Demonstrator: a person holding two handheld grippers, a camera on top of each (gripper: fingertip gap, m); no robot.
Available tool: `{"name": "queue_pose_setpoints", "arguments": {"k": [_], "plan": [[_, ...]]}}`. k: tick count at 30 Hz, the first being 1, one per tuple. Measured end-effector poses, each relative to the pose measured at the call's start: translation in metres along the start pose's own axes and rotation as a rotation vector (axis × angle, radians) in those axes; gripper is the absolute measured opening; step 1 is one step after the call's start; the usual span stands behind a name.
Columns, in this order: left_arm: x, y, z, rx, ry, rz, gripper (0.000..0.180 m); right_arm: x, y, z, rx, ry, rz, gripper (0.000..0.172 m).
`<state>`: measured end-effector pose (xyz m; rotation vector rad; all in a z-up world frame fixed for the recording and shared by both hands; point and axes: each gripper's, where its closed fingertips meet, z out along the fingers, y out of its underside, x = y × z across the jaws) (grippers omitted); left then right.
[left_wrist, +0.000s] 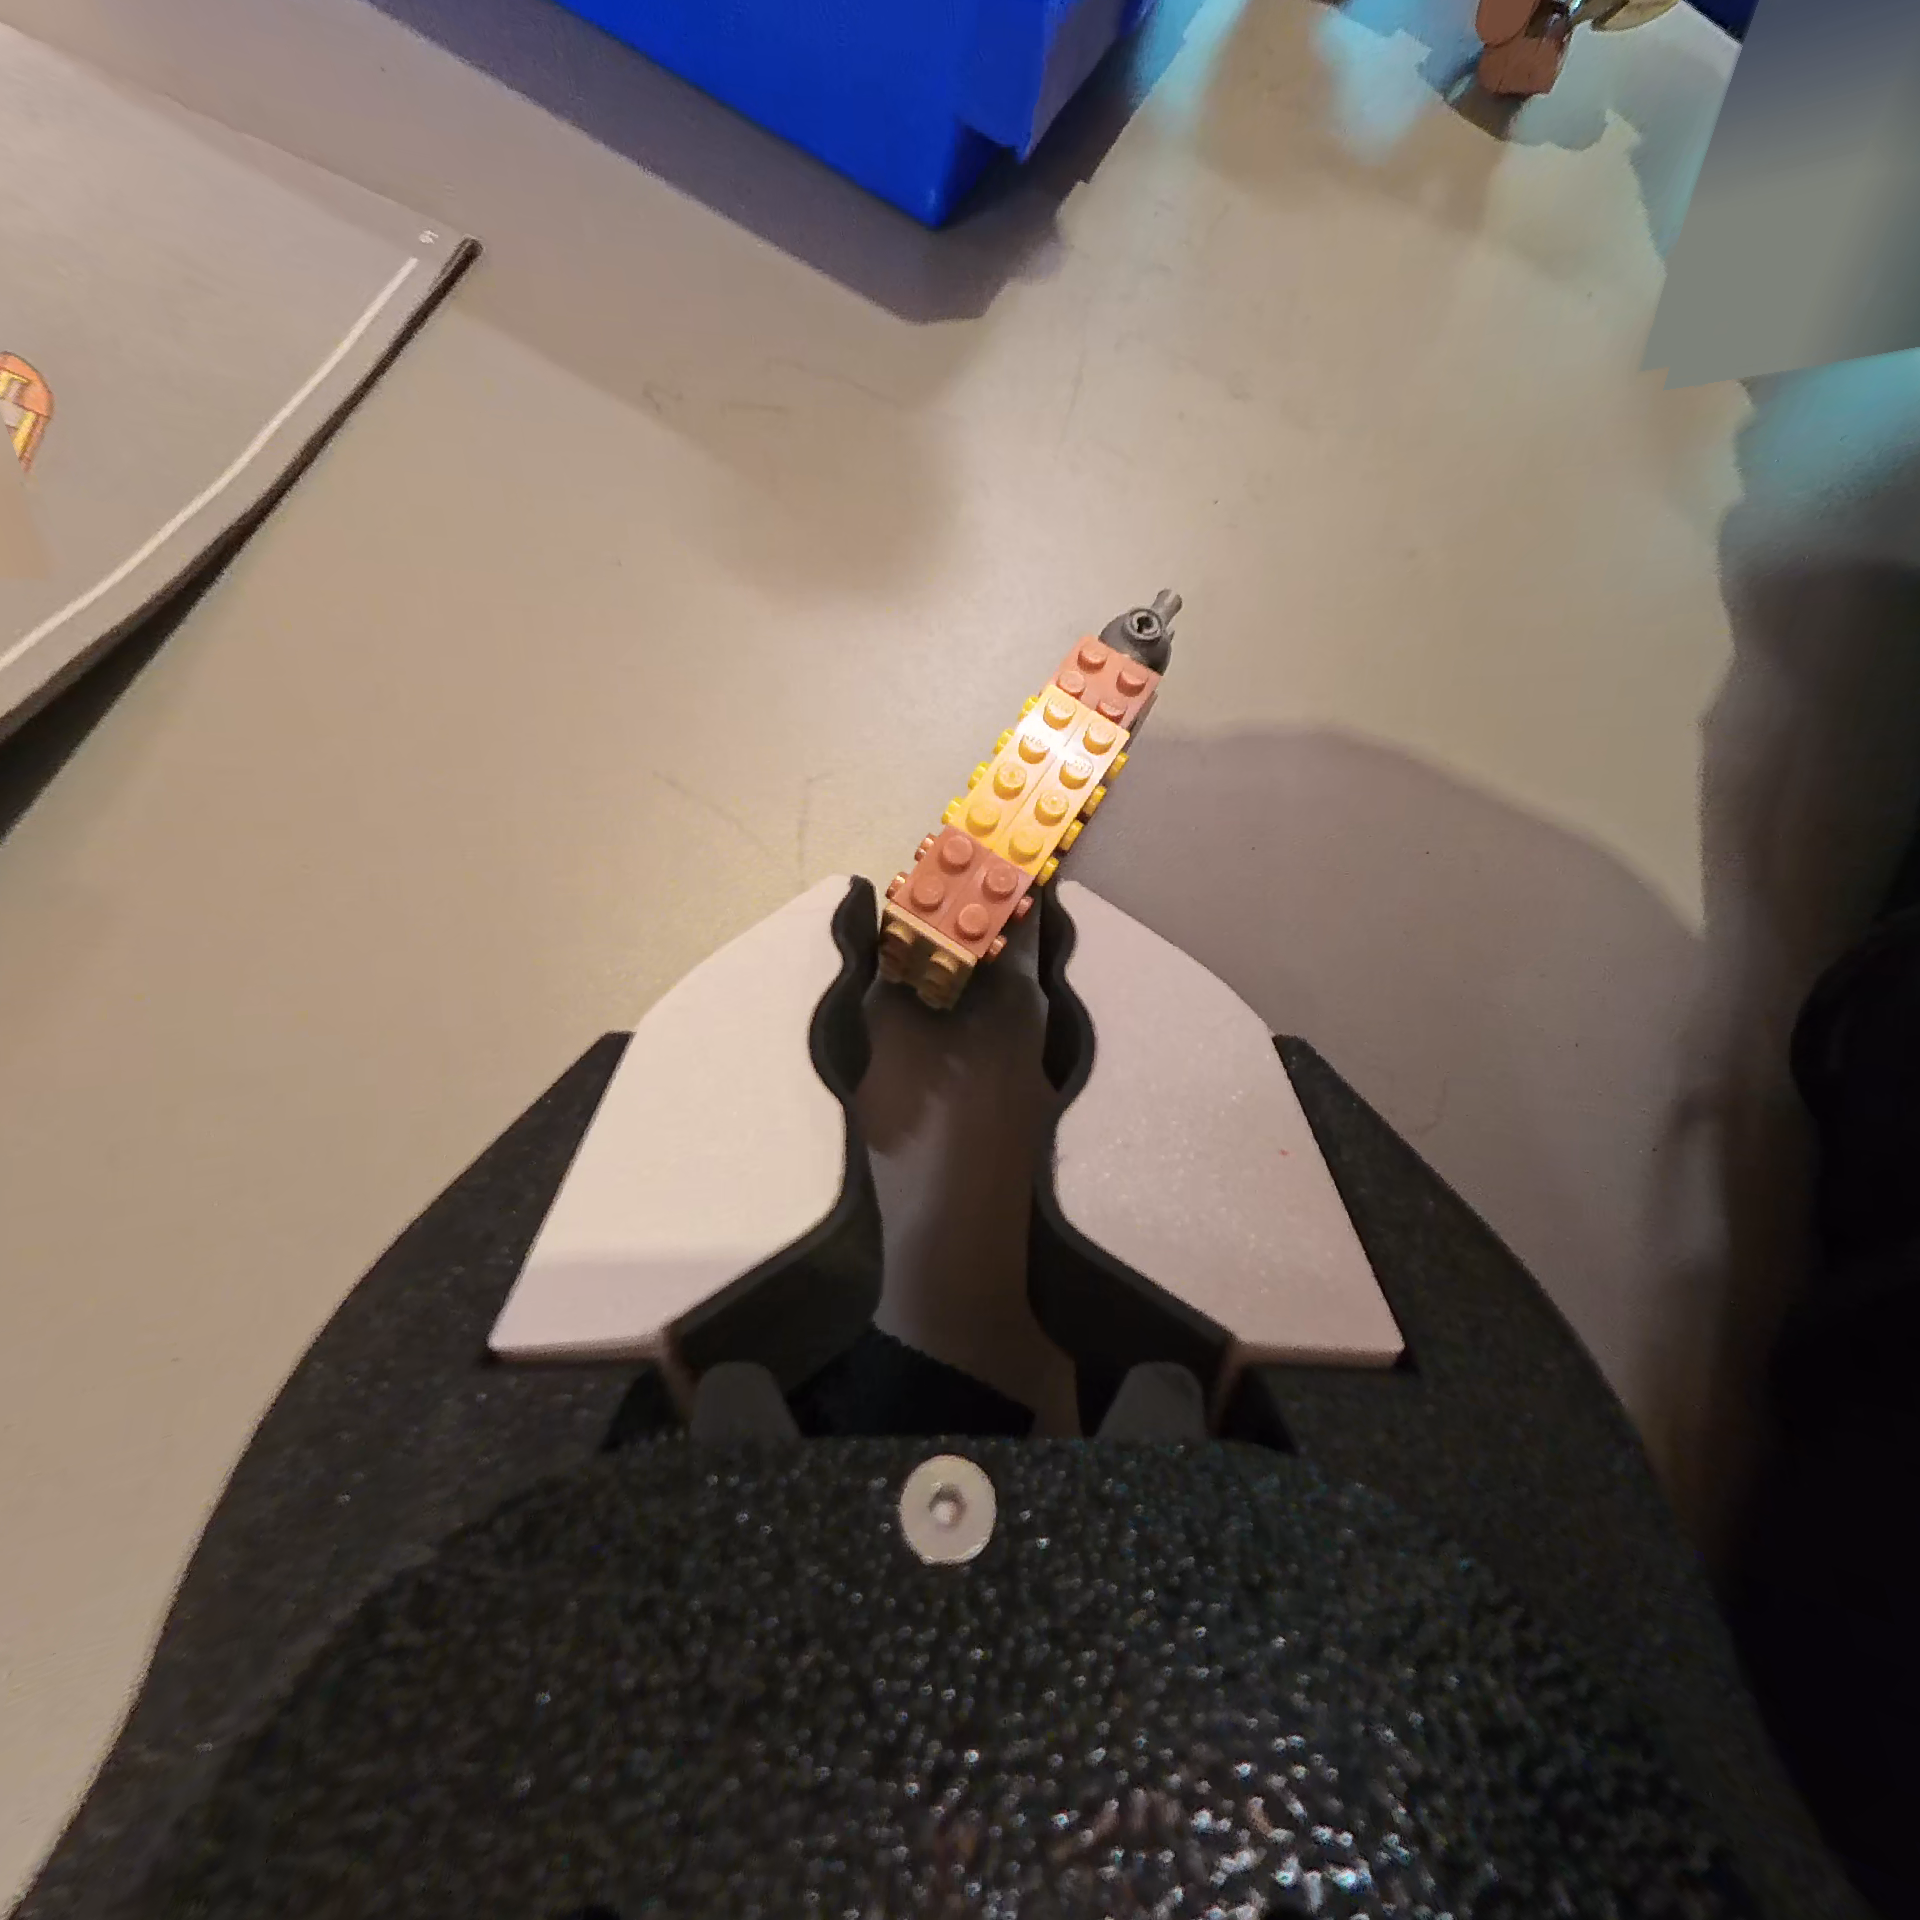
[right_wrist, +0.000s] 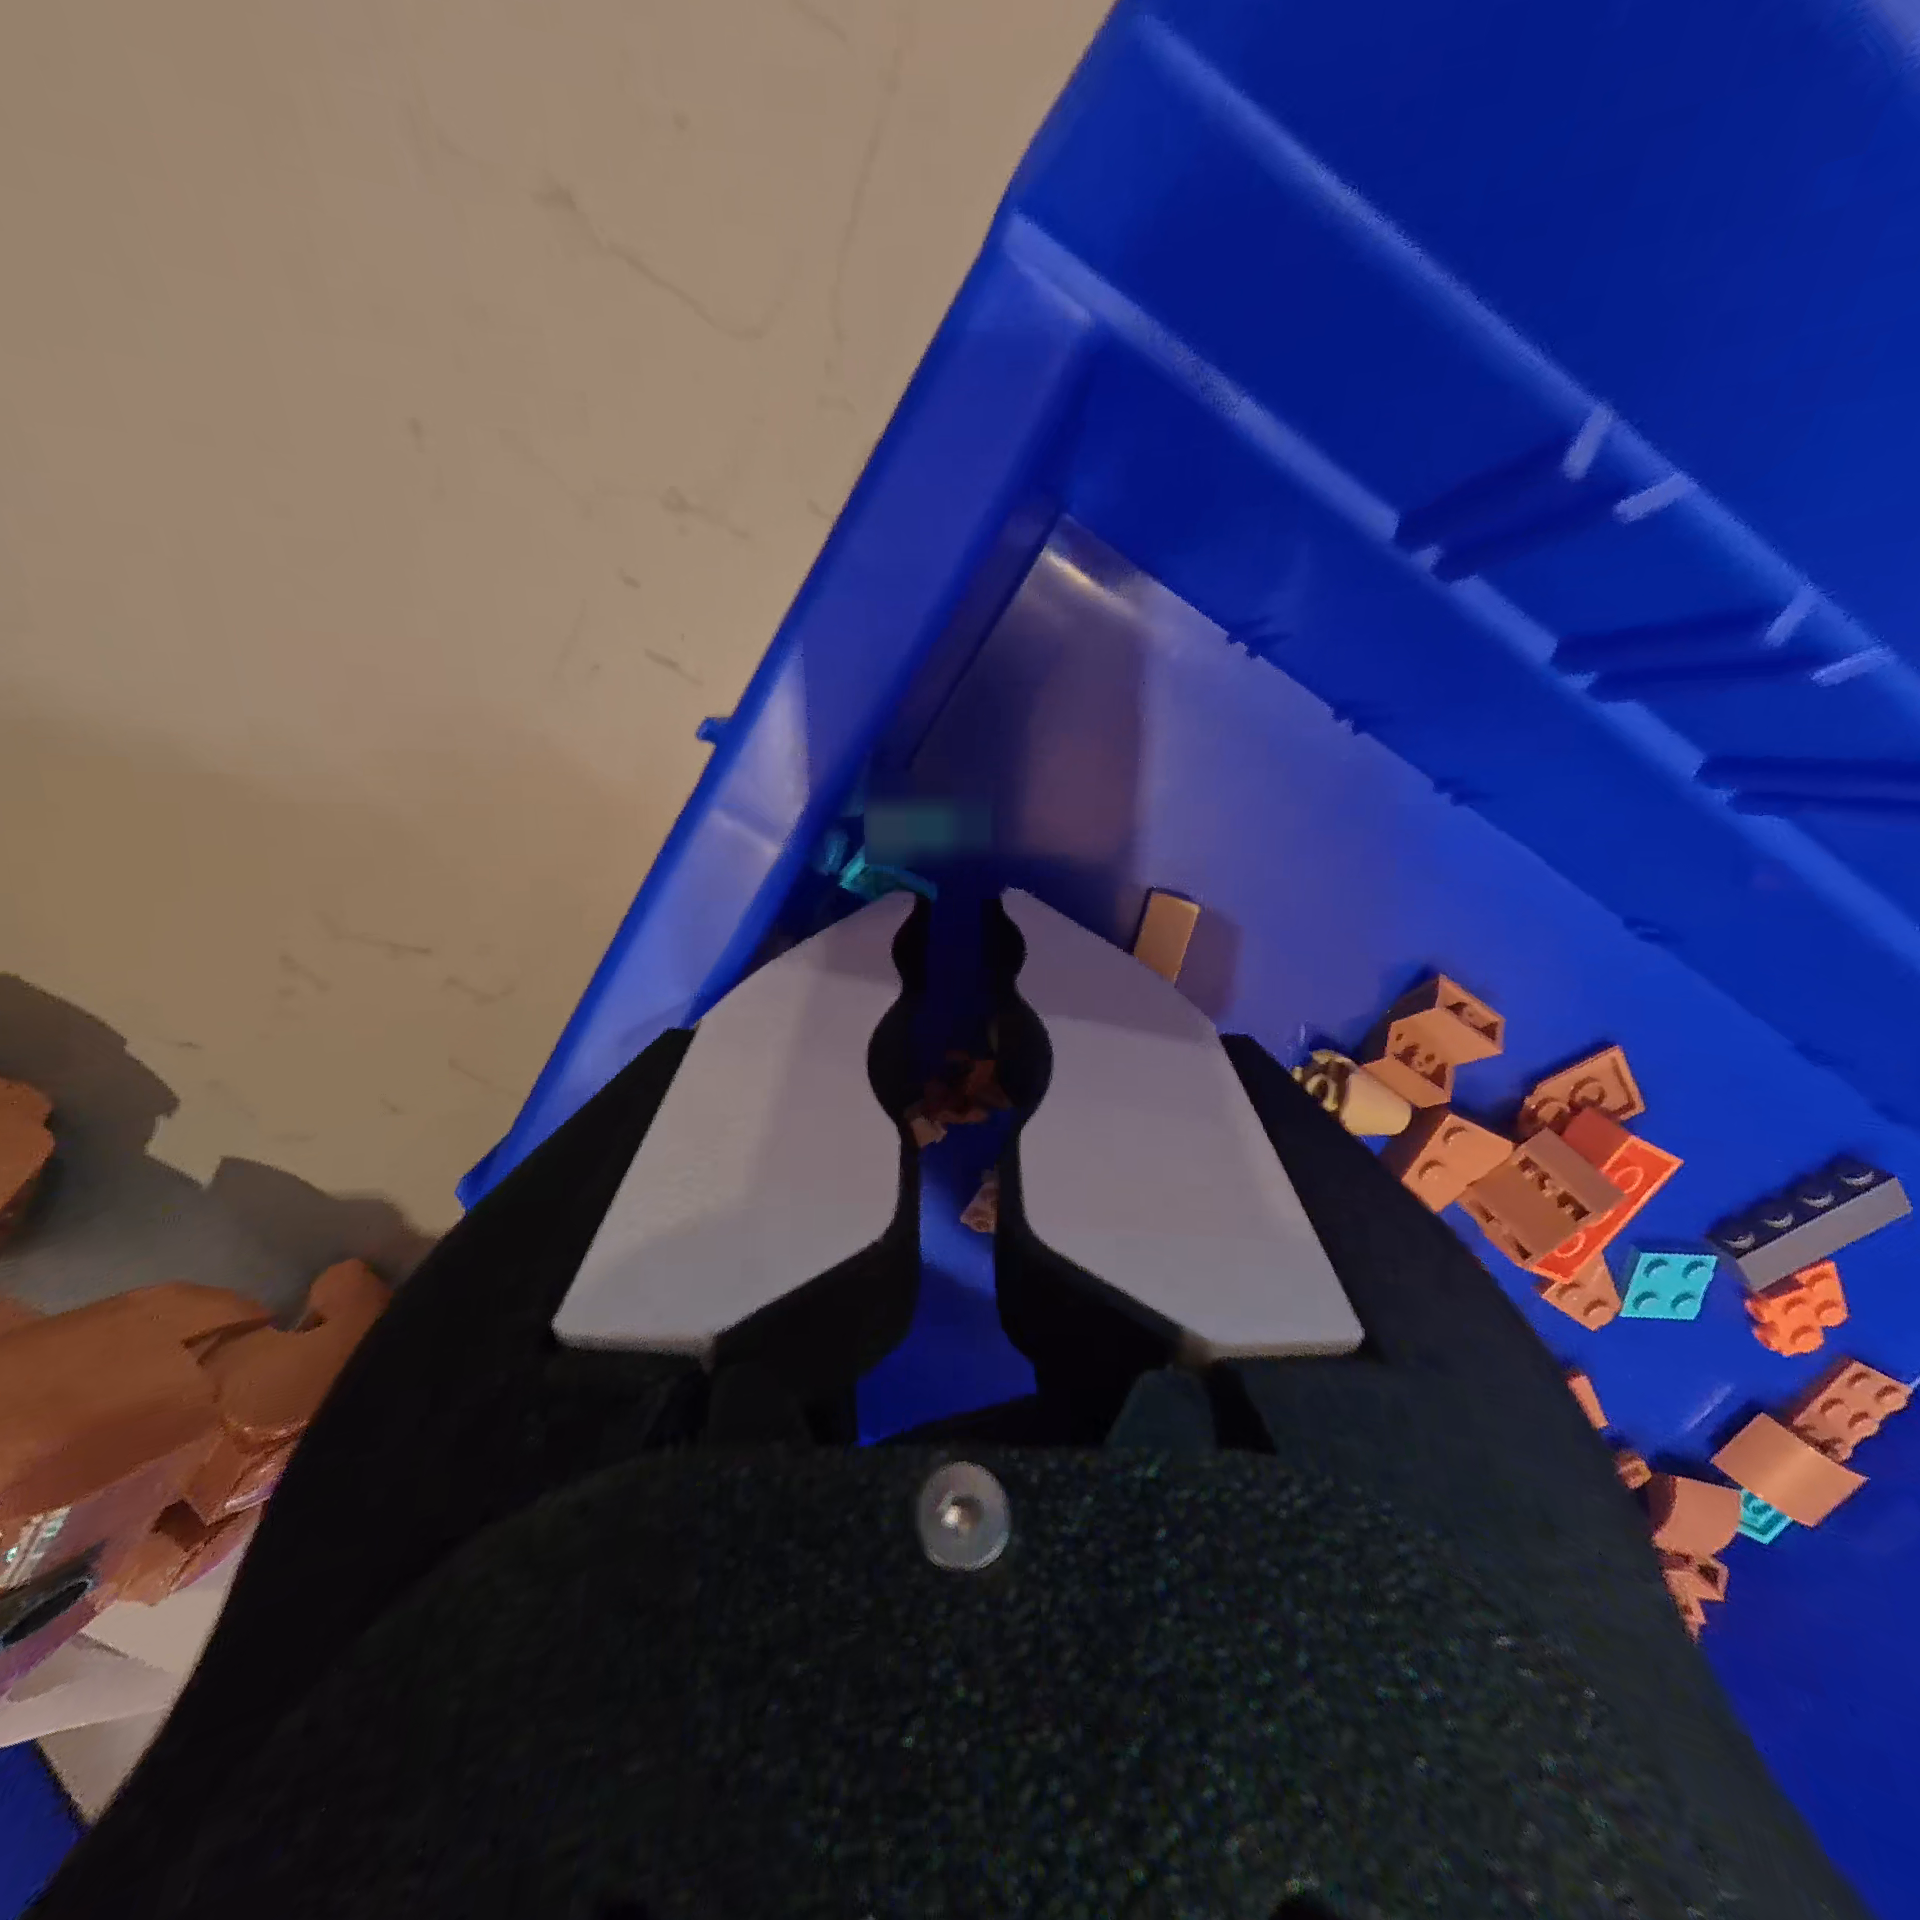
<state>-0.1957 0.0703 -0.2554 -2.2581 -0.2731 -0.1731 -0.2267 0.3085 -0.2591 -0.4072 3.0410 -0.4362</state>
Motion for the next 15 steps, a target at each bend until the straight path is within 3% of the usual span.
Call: {"name": "queue_pose_setpoints", "arguments": {"k": [10, 15], "plan": [[0.0, 0.0, 0.0, 0.001, -0.001, -0.003, 0.029, 0.021, 0.003, 0.001, -0.06, 0.107, -0.019, 0.011], [-0.001, 0.0, 0.0, 0.001, -0.002, -0.004, 0.029, 0.01, -0.008, -0.013, 0.06, 0.041, 0.022, 0.011]]}}
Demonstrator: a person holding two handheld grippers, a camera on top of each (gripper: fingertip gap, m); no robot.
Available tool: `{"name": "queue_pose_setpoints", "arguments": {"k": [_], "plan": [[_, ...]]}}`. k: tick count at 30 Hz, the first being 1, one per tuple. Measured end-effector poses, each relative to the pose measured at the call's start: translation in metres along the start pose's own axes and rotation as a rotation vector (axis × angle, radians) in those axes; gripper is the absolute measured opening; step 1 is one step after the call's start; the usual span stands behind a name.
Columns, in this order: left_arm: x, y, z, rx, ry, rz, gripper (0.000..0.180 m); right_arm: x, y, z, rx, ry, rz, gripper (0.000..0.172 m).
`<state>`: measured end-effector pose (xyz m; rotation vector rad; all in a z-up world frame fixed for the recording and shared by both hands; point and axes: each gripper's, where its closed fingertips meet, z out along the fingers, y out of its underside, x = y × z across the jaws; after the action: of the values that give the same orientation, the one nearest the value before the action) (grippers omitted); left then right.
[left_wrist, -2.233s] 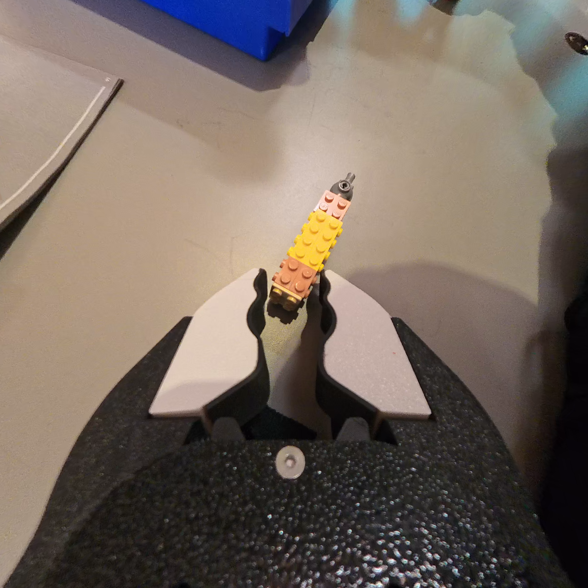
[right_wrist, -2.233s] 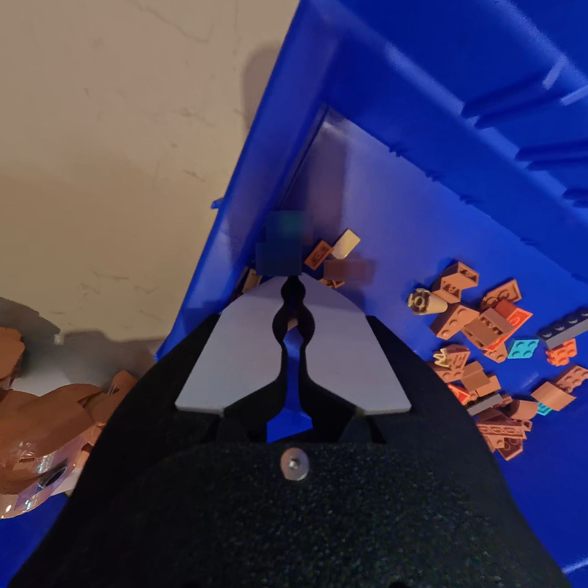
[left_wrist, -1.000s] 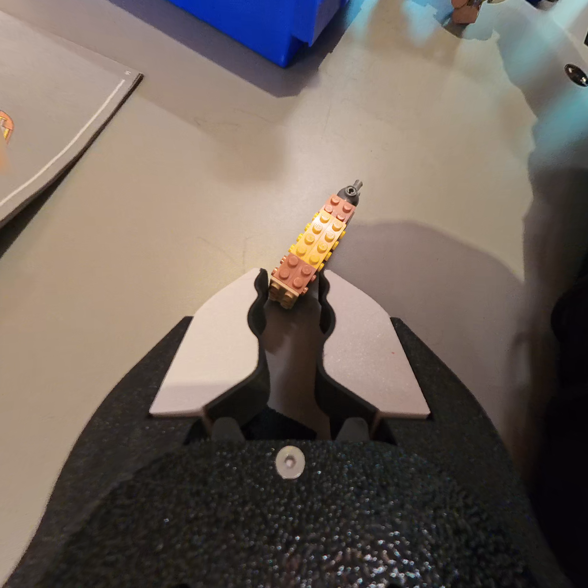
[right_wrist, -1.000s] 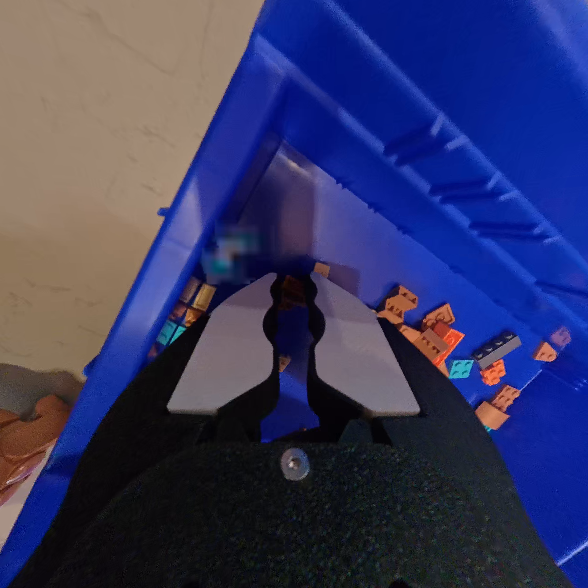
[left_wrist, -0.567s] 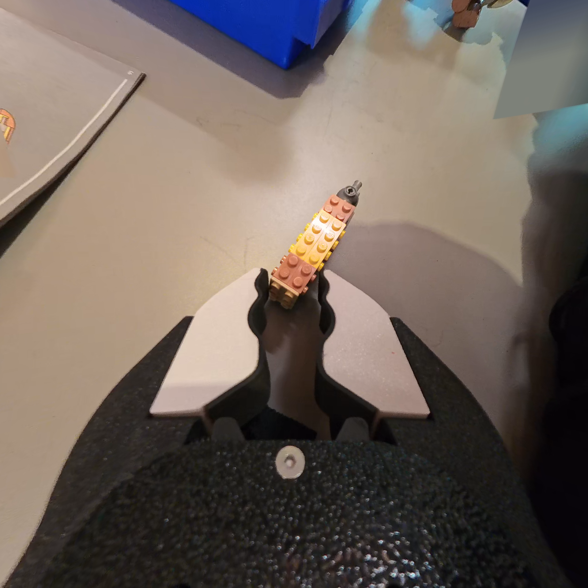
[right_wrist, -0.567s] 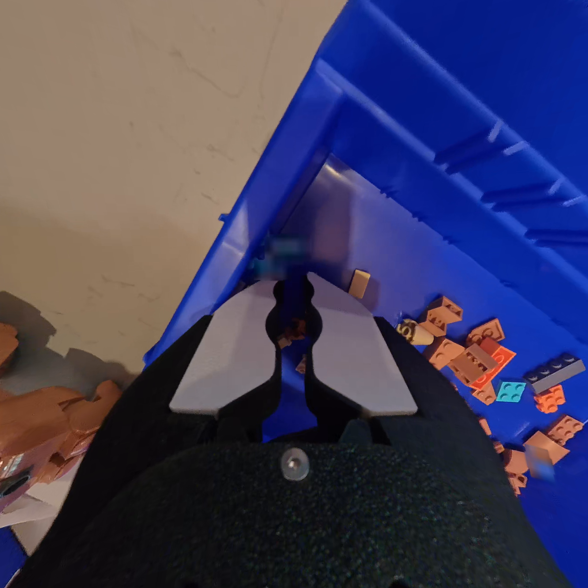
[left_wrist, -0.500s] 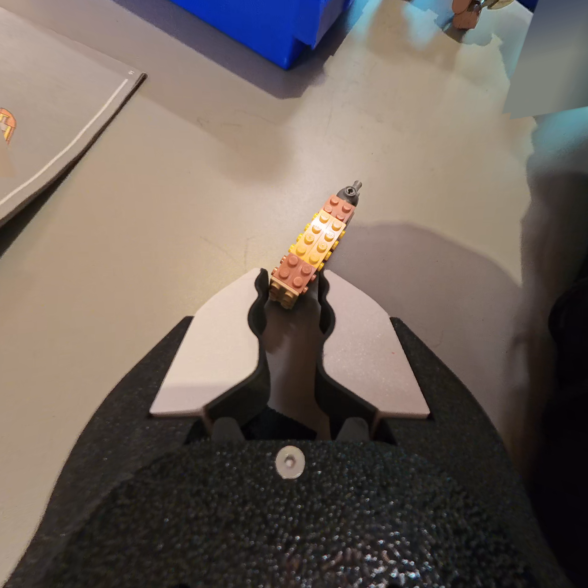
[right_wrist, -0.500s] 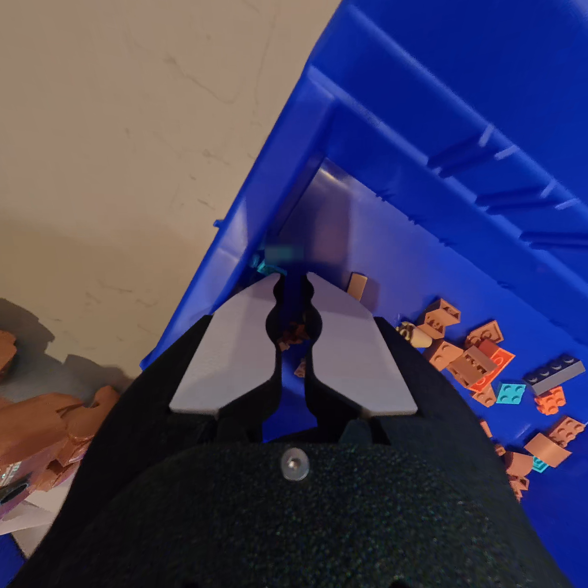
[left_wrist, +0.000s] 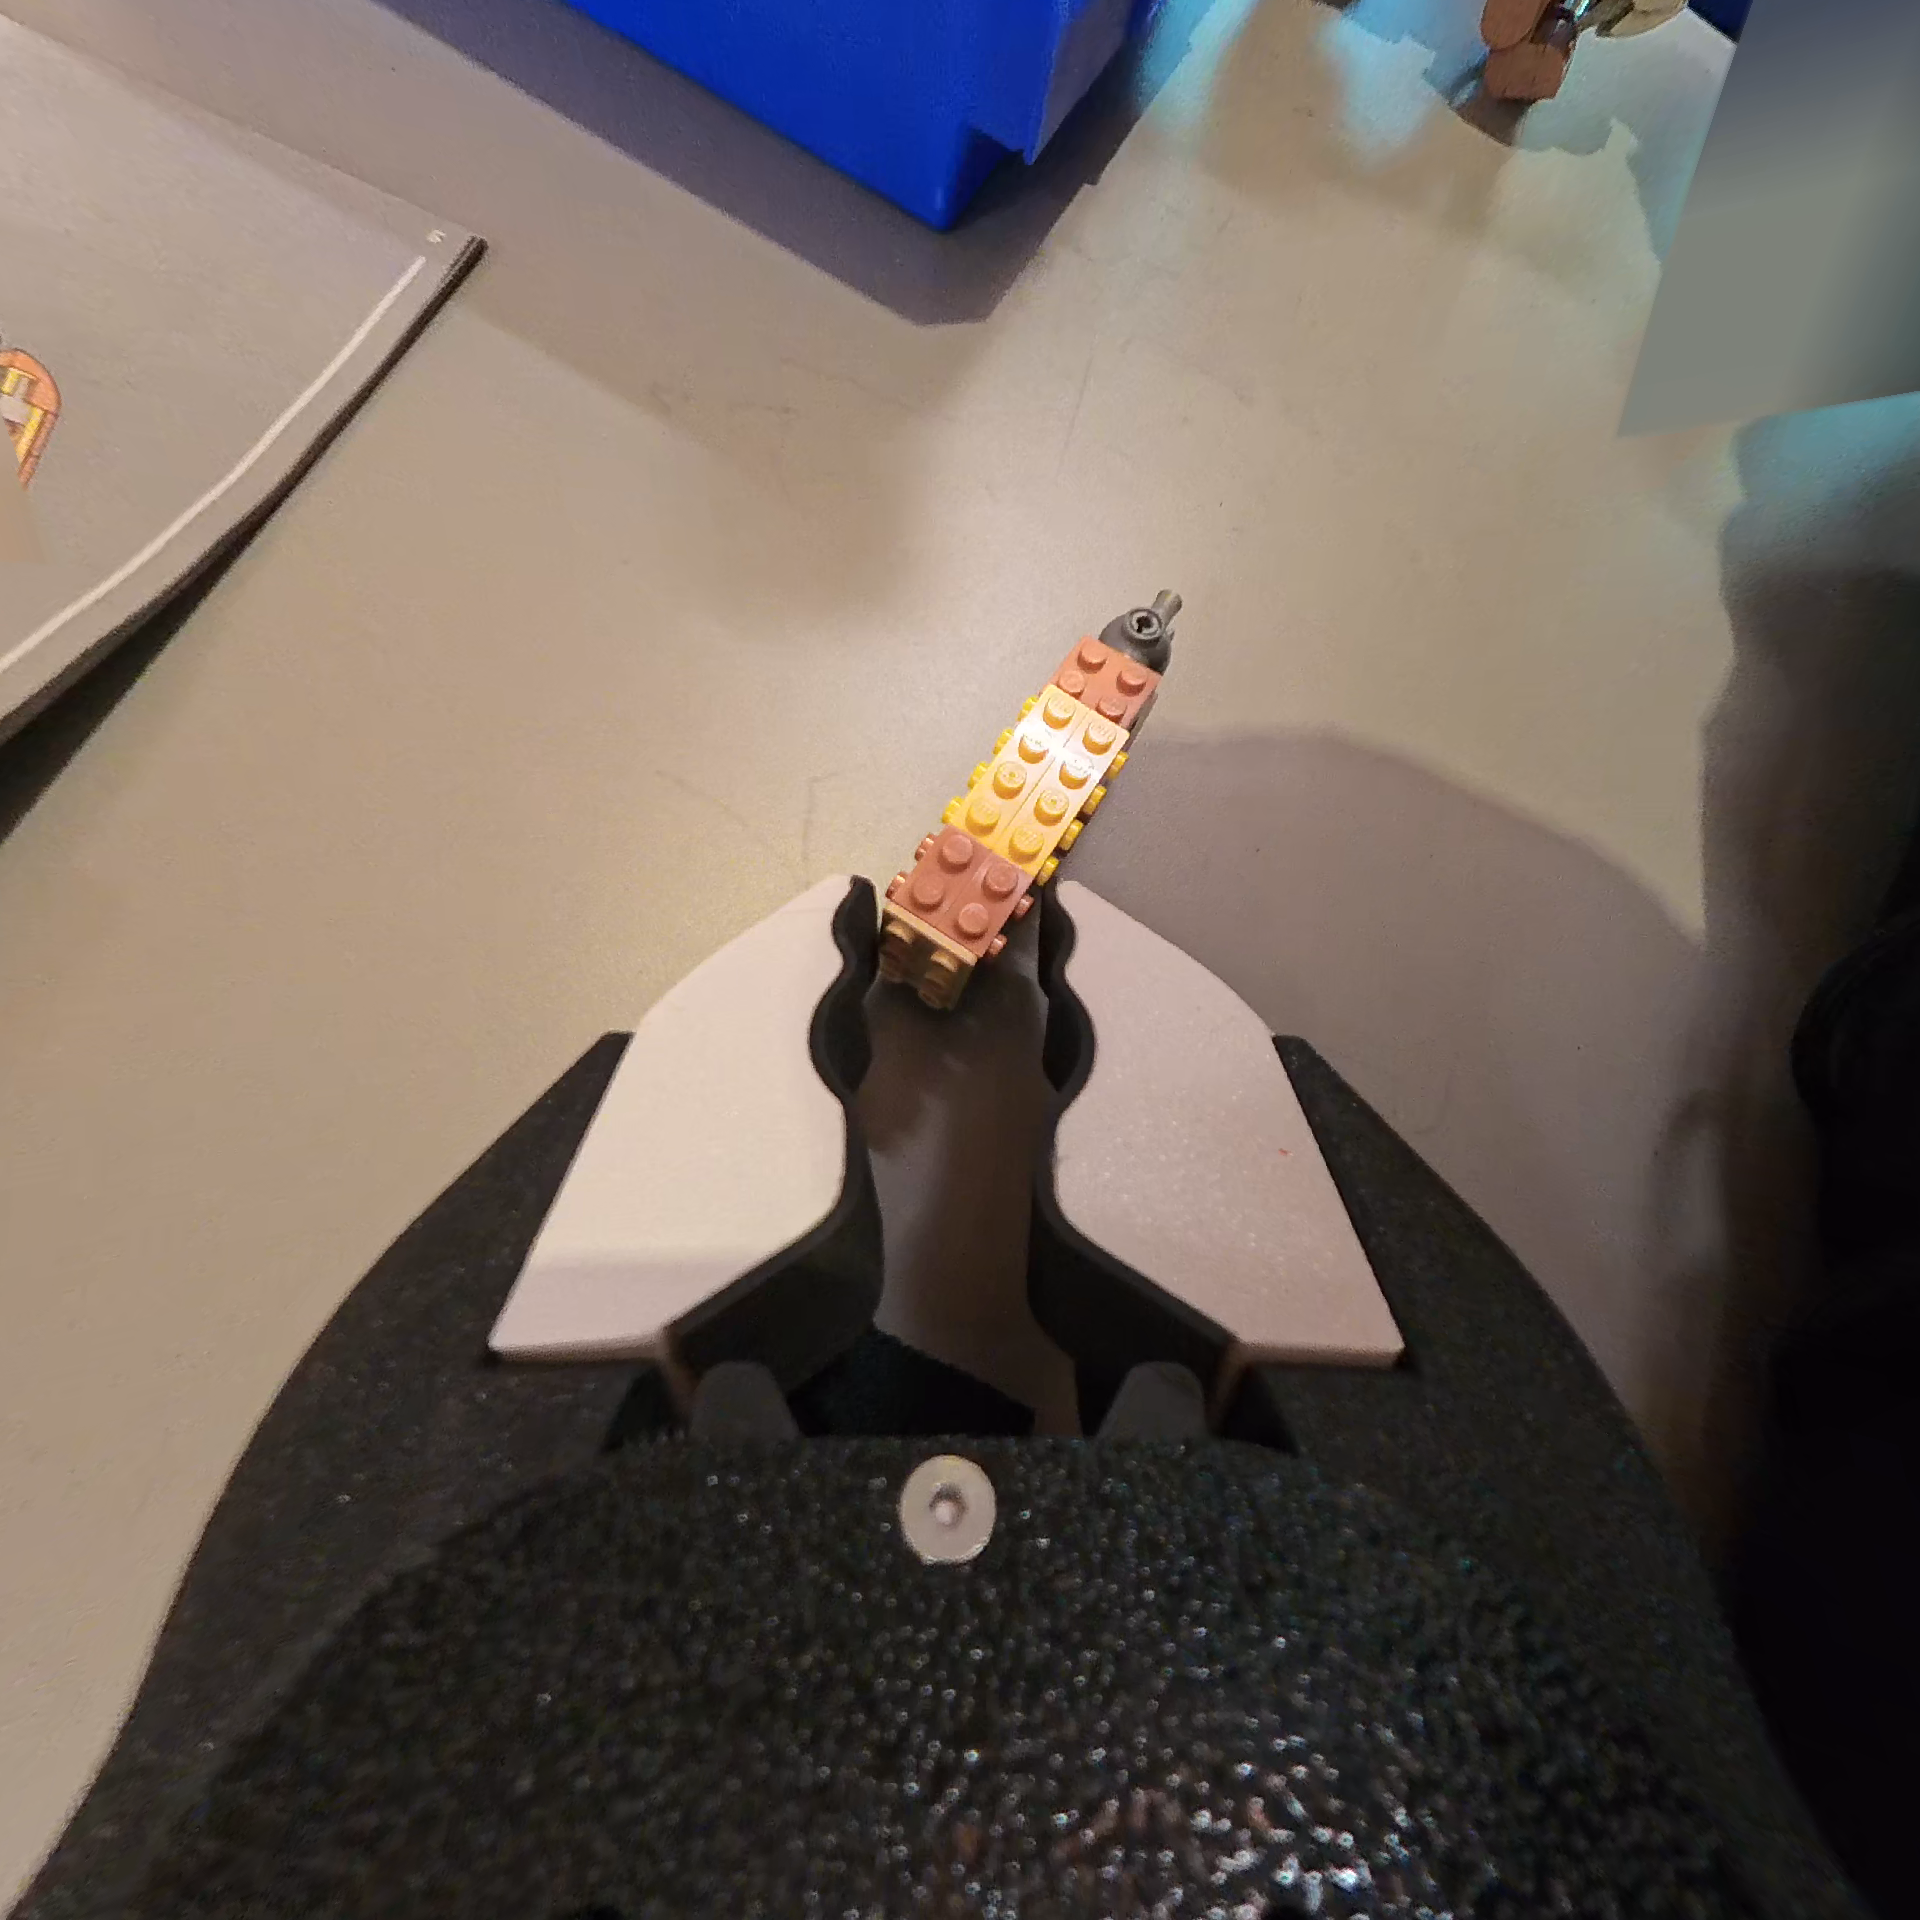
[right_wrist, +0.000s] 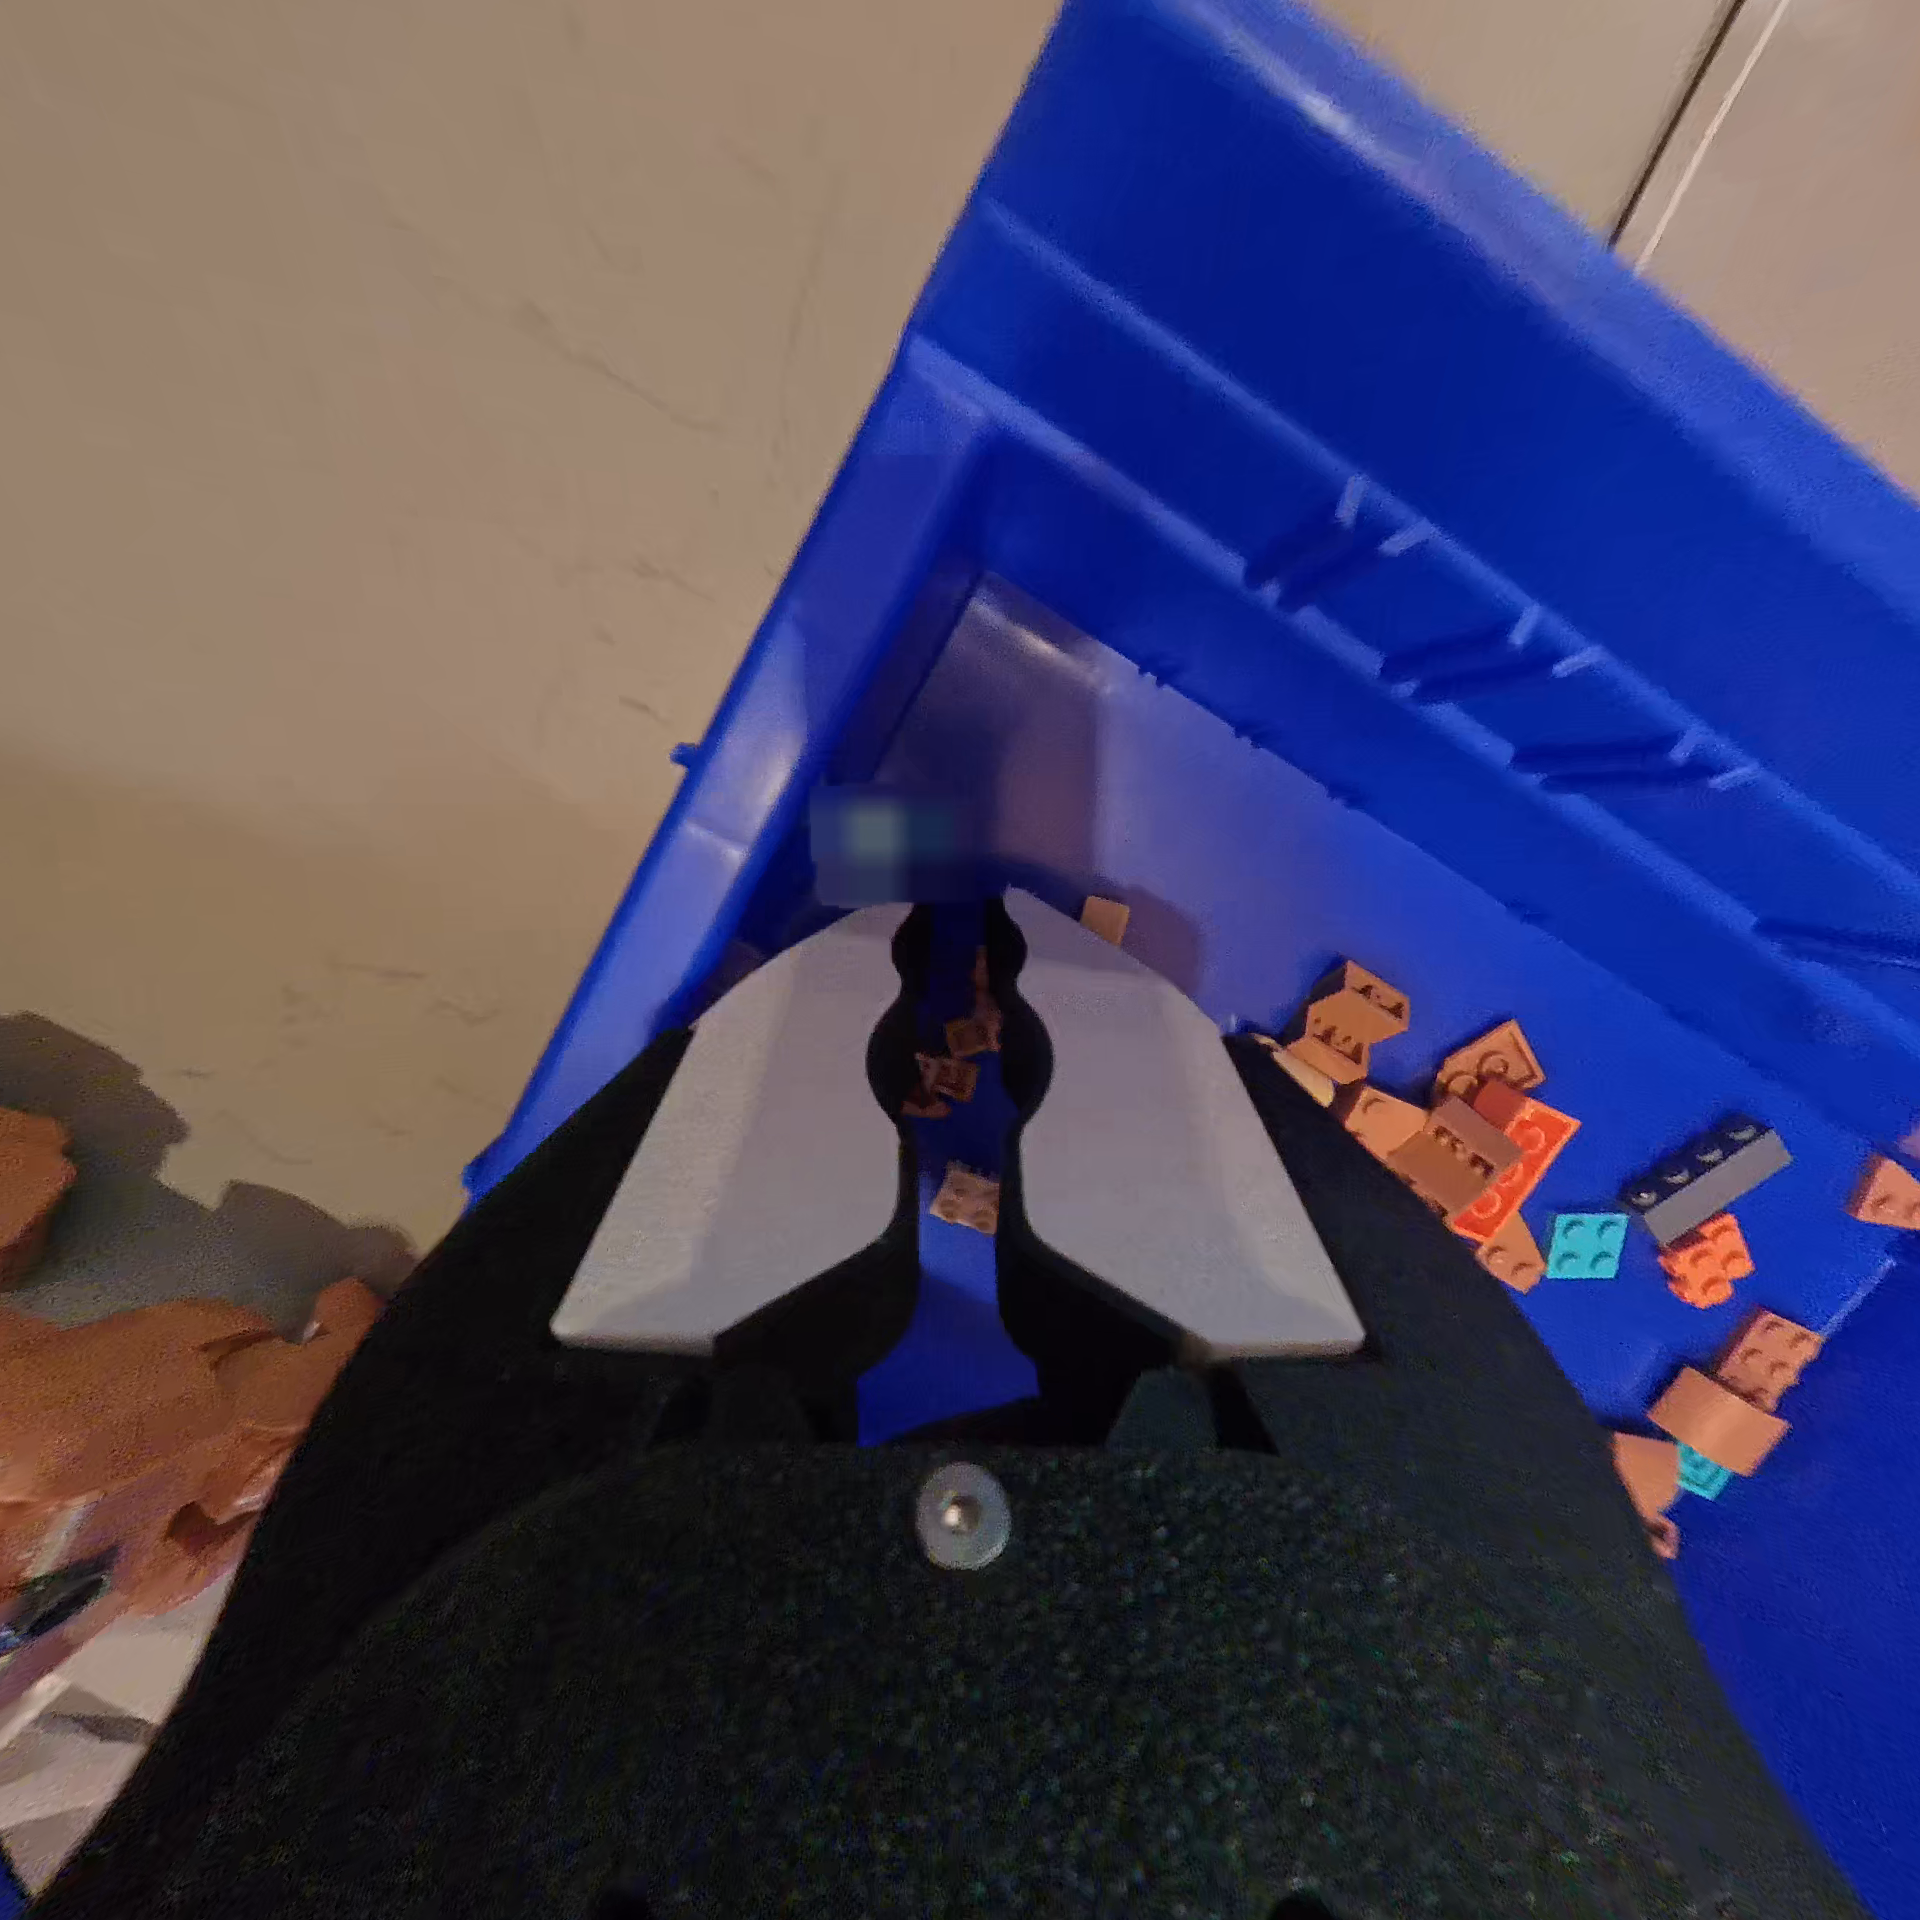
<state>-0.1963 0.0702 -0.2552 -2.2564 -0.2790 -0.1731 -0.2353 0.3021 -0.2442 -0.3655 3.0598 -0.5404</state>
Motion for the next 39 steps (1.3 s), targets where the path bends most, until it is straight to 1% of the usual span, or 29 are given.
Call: {"name": "queue_pose_setpoints", "arguments": {"k": [2, 10, 19, 22, 24, 29, 33, 35, 39], "plan": [[0.0, 0.0, 0.0, 0.0, 0.0, 0.0, 0.029, -0.003, -0.004, -0.002, 0.029, -0.023, 0.013, 0.01], [0.0, 0.0, 0.0, 0.002, 0.003, -0.007, 0.028, -0.016, 0.001, 0.001, 0.006, -0.116, 0.001, 0.009], [-0.001, 0.0, 0.0, 0.004, 0.002, -0.014, 0.027, -0.018, 0.0, 0.007, 0.044, -0.113, -0.009, 0.009], [-0.002, -0.001, 0.0, 0.004, 0.003, -0.016, 0.027, -0.021, -0.003, 0.009, 0.067, -0.125, -0.009, 0.0], [-0.002, -0.001, 0.0, 0.004, 0.003, -0.015, 0.027, -0.023, -0.005, 0.011, 0.076, -0.135, -0.009, 0.0], [-0.001, 0.0, 0.0, 0.002, -0.001, -0.011, 0.027, -0.022, -0.003, 0.012, 0.07, -0.114, 0.017, 0.0], [-0.001, 0.0, 0.0, 0.0, -0.004, -0.002, 0.027, -0.017, -0.001, 0.008, 0.054, -0.045, 0.016, 0.0], [0.0, 0.0, 0.0, -0.002, -0.008, 0.007, 0.027, -0.018, -0.002, 0.007, 0.047, -0.03, 0.001, 0.006], [0.0, 0.001, 0.001, -0.006, -0.012, 0.014, 0.027, -0.016, -0.002, 0.008, 0.02, -0.006, -0.06, 0.011]]}}
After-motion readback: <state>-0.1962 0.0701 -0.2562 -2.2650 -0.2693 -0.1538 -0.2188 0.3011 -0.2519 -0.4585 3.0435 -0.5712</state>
